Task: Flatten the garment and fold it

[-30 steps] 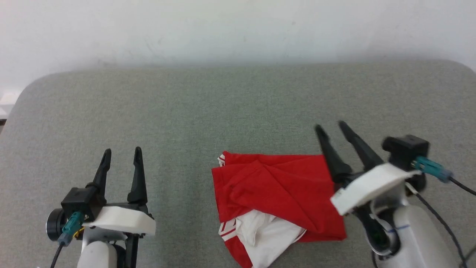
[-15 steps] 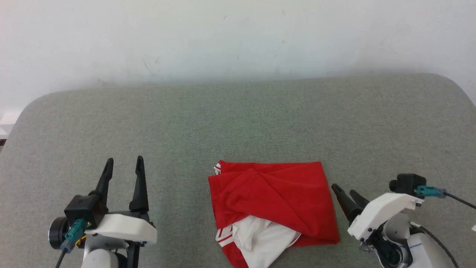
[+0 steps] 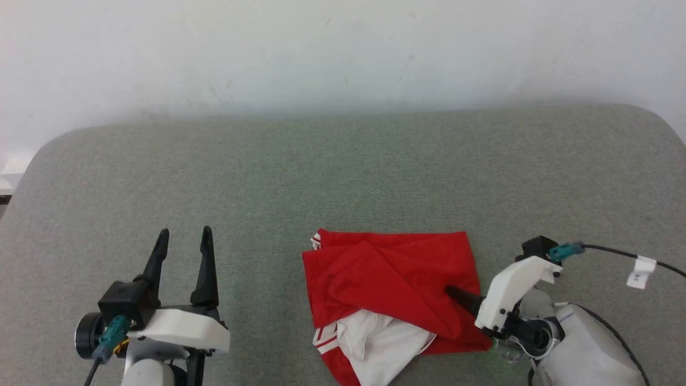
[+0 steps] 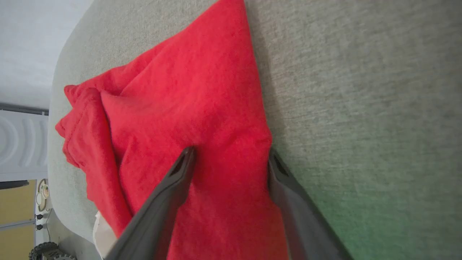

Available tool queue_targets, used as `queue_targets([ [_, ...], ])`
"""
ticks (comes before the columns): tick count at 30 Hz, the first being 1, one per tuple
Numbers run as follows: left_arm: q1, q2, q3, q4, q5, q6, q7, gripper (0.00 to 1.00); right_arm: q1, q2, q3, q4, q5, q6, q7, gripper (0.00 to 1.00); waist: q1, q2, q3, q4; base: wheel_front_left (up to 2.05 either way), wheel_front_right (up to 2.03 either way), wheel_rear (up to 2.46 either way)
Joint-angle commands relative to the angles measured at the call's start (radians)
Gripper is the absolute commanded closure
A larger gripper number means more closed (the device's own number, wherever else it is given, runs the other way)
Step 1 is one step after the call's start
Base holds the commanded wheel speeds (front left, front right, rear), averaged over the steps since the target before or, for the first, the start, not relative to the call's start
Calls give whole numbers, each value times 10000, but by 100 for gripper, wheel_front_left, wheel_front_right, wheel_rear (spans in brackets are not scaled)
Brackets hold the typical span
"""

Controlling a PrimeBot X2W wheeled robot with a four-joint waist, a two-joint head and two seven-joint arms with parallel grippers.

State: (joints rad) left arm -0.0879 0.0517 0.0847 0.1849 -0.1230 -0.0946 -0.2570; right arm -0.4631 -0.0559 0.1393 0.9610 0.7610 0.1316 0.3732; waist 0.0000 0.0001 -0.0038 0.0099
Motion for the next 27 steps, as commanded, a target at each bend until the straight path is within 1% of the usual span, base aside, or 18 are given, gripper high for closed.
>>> queue_targets([
  [1, -34, -14, -42, 41, -50, 46, -47, 0, -200, 56, 461, 397, 292, -9, 216, 13, 0, -1, 17, 39, 0, 0, 0],
  [2, -41, -14, -29, 51, -50, 41, -47, 0, -288, 56, 702, 528, 439, -9, 300, 54, 0, -1, 21, 48, 0, 0, 0],
  [3, -48, -14, -14, 58, -49, 37, -47, 0, -369, 56, 934, 618, 570, -9, 348, 68, 0, -1, 25, 52, 0, 0, 0],
  [4, -45, -14, 0, 55, -47, 36, -47, 0, -455, 56, 1149, 696, 607, -9, 296, 95, 0, -1, 26, 49, 0, 0, 0],
  [5, -36, -14, 15, 49, -43, 40, -47, 0, -550, 56, 1314, 805, 573, -9, 184, 100, 0, -1, 26, 39, 0, 0, 0],
  [8, -7, -14, 70, 23, -37, 59, -47, 0, -898, 56, 1705, 1073, 321, -9, -165, 100, 0, -1, 48, -18, 0, 0, 0],
  [10, 19, -14, 110, -8, -26, 70, -47, 0, -1191, 56, 1958, 1216, -57, -9, -418, 100, 0, -1, 68, -82, 0, 0, 0],
  [12, 39, -14, 168, -35, -17, 89, -47, 0, -1544, 56, 2273, 1353, -761, -9, -735, 100, 0, -1, 95, -176, 0, 0, 0],
  [14, 42, -14, 216, -64, -13, 106, -47, 0, -1910, -35, 2729, 1441, -1748, -9, -1018, 100, 0, -1, 121, -277, 0, 0, 0],
  [18, 51, -14, 230, -192, -9, 164, -47, 0, -2591, -807, 3771, 1374, -3935, -9, -1556, 100, 0, -1, 208, -542, 0, 0, 0],
  [21, 37, -14, 205, -325, -18, 190, -47, 0, -3079, -1353, 4222, 1211, -5244, -9, -1787, 100, 0, -1, 388, -833, 0, 0, 0],
  [24, -53, -14, 149, -480, -29, 223, -47, 0, -3519, -1829, 4276, 1065, -6289, -9, -1930, 100, 0, -1, 652, -1167, 0, 0, 0],
  [27, -209, -14, 108, -644, 18, 250, -47, 0, -3827, -2169, 3954, 947, -7101, -9, -2008, 100, 0, -1, 982, -1540, 0, 0, 0],
])
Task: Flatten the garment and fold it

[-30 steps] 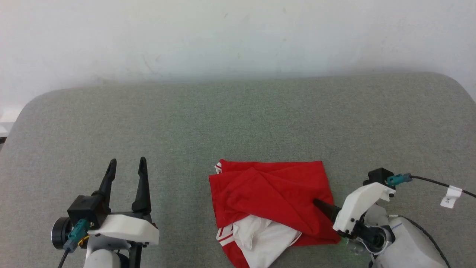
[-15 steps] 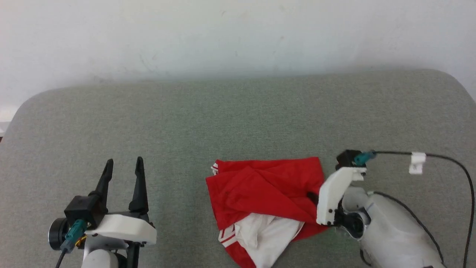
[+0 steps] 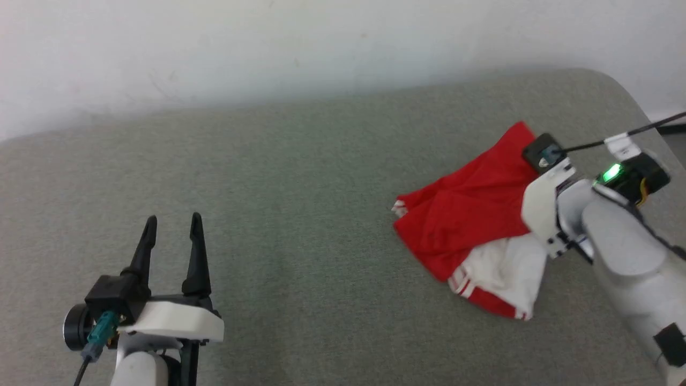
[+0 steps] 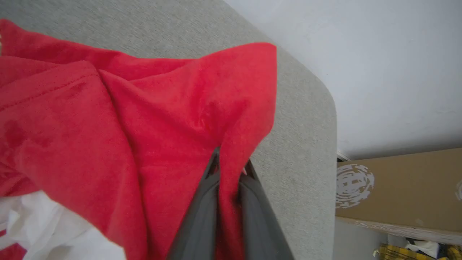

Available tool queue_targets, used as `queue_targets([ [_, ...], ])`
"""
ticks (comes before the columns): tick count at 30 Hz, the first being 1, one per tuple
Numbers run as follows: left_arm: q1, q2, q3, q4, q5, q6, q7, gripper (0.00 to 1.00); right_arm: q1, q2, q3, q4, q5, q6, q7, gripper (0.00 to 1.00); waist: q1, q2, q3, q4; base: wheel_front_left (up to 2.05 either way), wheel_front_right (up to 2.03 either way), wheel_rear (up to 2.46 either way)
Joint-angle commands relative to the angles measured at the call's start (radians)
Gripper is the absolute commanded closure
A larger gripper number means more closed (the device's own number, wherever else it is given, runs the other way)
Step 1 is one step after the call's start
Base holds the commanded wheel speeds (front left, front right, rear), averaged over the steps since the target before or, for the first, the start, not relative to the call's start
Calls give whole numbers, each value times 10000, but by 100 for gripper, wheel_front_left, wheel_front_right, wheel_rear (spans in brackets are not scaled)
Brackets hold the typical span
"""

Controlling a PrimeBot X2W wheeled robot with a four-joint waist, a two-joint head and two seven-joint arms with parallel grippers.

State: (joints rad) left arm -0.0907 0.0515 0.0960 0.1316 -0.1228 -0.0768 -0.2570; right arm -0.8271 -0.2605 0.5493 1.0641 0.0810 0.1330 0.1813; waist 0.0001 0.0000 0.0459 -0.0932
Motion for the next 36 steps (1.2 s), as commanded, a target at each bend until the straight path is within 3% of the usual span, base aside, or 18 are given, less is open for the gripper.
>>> queue_targets([
  [1, -243, -12, 3, -163, 39, 76, -47, 0, -264, -211, -306, -127, -560, -23, -106, 100, -1, 0, 608, -649, 0, 0, 0],
  [6, -521, 25, 27, -316, 152, 56, -47, 0, -499, -545, -1369, -308, -1420, -23, -232, 100, -1, 0, 1057, -1200, 0, 0, 0],
  [15, -1058, 310, 69, -741, 432, 3, -47, 0, -516, -588, -5009, -1180, -3584, -23, -582, 100, -1, 0, 2074, -2108, 0, 0, 0],
  [24, -1613, 662, -152, -859, 613, -100, -47, 0, -342, -71, -8336, -2302, -5659, -23, -510, 100, -1, 0, 3105, -1832, 0, 0, 0],
  [31, -1747, 868, -158, -847, 609, -91, -47, 0, -225, 415, -10340, -2780, -6786, -23, -526, 100, -1, 0, 3341, -1480, 0, 0, 0],
  [32, -1752, 874, -156, -814, 592, -88, -47, 0, -200, 491, -10547, -2770, -6879, -23, -519, 64, -1, 0, 3287, -1441, 0, 0, 0],
  [33, -1738, 858, -164, -786, 579, -71, -47, 0, -177, 561, -10739, -2729, -6942, -23, -520, 0, -1, 0, 3203, -1406, 0, 0, 0],
  [36, -1649, 775, -205, -664, 531, -24, -47, 0, -111, 609, -11157, -2682, -7088, -23, -742, 0, -1, 0, 2808, -1293, 0, 0, 0],
])
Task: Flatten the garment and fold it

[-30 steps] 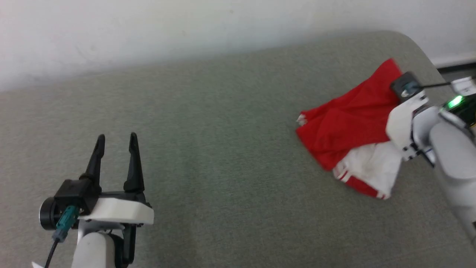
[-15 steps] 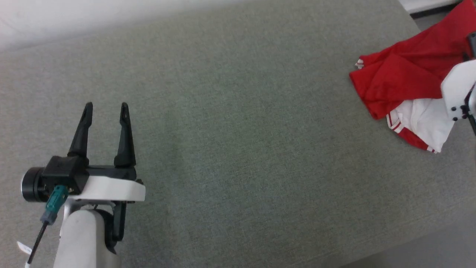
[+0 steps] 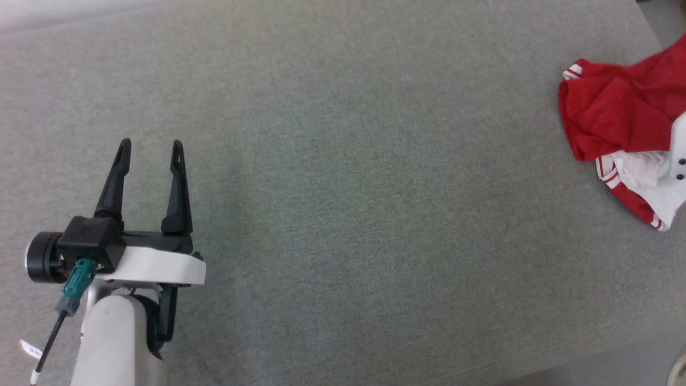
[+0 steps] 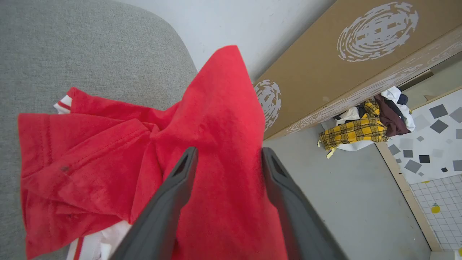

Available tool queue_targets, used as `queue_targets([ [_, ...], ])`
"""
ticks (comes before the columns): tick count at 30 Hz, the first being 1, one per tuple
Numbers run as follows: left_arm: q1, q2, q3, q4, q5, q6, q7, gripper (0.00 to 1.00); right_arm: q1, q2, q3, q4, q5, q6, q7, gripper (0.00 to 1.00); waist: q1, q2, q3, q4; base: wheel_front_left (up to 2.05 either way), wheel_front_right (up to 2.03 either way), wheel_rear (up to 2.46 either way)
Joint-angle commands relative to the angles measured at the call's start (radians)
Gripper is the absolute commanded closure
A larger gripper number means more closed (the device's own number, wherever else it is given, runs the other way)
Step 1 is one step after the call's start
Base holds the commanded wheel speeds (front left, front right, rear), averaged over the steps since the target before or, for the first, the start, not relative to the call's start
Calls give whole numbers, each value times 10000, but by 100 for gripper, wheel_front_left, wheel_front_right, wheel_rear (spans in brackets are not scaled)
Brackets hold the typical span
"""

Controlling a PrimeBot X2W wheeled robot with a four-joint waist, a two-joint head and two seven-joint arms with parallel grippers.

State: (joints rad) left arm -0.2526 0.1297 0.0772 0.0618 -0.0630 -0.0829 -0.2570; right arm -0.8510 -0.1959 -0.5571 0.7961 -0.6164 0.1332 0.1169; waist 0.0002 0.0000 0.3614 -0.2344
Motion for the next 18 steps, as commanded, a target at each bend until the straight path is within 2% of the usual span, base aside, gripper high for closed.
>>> queue_targets([
  [1, 11, -54, -23, 67, -103, 59, -47, 0, 151, -24, -229, 6, -138, -25, -189, 0, -2, 0, -496, 161, 0, 0, 0],
  [8, 423, -395, -223, 575, -383, 70, -47, 0, 664, -18, -540, 294, 151, -25, -1172, 0, -2, 0, -1895, 714, 0, 0, 0],
  [12, 707, -543, -326, 867, -534, 104, -47, 0, 1234, -31, -314, 501, 1055, -25, -2233, 0, -2, 0, -2618, 1140, 0, 0, 0],
  [18, 1049, -657, -360, 1171, -755, 158, -47, 0, 2210, 229, 766, 134, 2753, -25, -3417, 0, -2, 0, -3356, 1701, 0, 0, 0],
])
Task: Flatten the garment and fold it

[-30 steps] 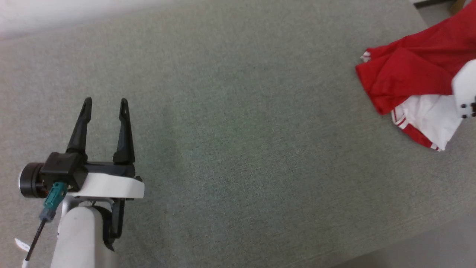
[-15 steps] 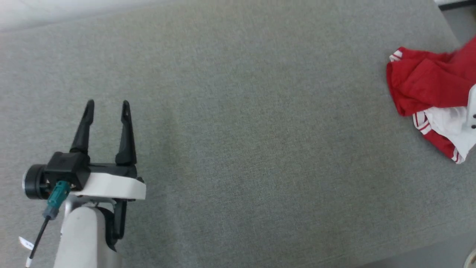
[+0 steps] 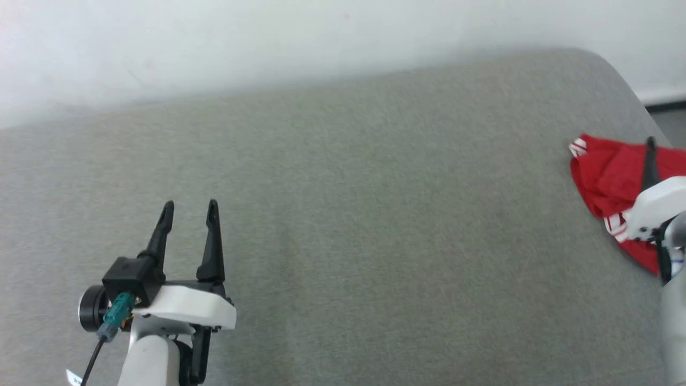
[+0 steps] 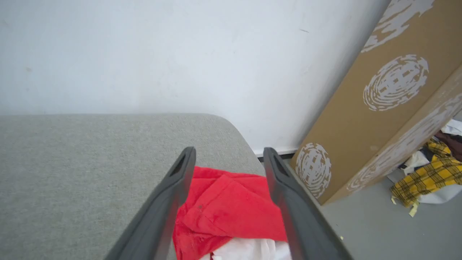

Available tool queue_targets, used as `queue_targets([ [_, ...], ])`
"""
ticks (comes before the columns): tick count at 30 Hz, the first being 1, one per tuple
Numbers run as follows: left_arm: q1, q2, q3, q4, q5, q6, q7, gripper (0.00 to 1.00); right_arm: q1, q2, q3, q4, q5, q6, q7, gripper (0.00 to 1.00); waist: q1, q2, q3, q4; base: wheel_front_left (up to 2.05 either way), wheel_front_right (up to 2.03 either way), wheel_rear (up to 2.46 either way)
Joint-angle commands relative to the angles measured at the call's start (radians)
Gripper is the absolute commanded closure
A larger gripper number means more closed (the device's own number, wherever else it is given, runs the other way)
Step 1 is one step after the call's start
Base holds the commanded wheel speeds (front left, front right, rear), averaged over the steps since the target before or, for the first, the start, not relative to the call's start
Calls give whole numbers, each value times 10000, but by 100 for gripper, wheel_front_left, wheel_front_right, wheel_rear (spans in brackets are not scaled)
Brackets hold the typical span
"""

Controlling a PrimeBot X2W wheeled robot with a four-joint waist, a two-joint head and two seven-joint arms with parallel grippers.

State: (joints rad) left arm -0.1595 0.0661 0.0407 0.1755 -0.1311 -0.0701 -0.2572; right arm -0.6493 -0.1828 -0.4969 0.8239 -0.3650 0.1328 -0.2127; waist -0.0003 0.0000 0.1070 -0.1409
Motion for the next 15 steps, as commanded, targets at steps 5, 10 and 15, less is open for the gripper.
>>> queue_targets([
  [5, 344, -88, -69, 223, -357, 26, -45, 0, 1442, 362, 1429, -1607, 1803, -21, -370, 0, 3, 0, -1187, 1206, 0, 0, 0],
  [10, 527, -121, -212, 467, -562, -12, -45, 0, 3140, 587, 2752, -3762, 3038, -21, -378, 0, 3, 0, -1424, 1619, 0, 0, 0],
  [15, 647, -135, -364, 580, -602, -68, -45, 0, 4693, 792, 3501, -5755, 3657, -21, 58, 0, 3, 0, -1545, 1909, 0, 0, 0],
])
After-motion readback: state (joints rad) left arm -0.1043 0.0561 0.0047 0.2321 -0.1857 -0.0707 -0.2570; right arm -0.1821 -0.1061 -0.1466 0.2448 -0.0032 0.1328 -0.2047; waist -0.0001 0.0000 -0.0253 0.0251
